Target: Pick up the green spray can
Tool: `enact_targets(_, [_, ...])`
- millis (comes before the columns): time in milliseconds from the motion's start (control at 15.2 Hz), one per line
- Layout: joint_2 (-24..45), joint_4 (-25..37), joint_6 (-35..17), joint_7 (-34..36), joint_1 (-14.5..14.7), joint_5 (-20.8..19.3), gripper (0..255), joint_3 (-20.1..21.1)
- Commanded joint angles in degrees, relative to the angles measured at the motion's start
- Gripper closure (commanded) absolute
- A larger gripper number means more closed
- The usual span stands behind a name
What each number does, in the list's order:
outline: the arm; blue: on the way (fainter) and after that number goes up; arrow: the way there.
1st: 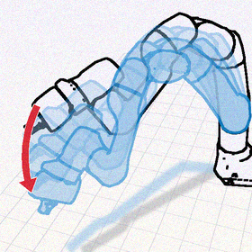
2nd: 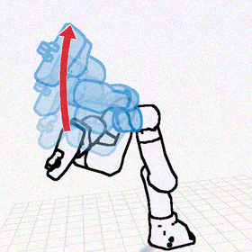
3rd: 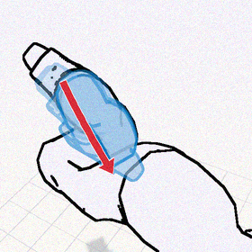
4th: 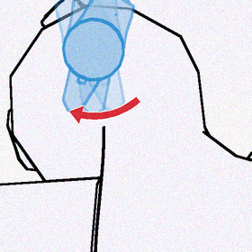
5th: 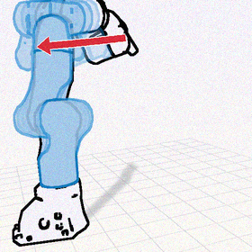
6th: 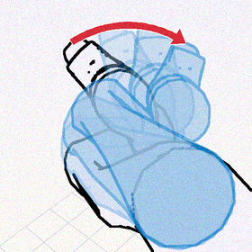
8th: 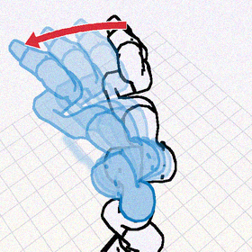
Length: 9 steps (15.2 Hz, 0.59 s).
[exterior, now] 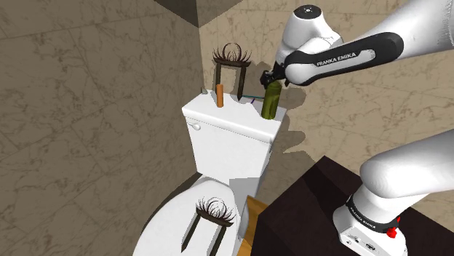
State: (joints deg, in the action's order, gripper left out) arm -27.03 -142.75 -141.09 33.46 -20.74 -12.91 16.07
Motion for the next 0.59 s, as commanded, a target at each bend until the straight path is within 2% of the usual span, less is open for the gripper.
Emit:
enact_targets(0, [0.8, -1.0, -2.2, 1.3, -0.8, -1.0, 0, 0.5])
enact_targets(396, [2.3, -3.3, -5.9, 3.1, -1.8, -2.4, 0, 1.4])
enact_targets(462, [2.1, -3.4, -5.9, 3.1, -1.7, -2.4, 255, 1.4])
enact_targets(528, [2.2, -3.3, -5.9, 3.1, -1.7, -2.4, 255, 1.4])
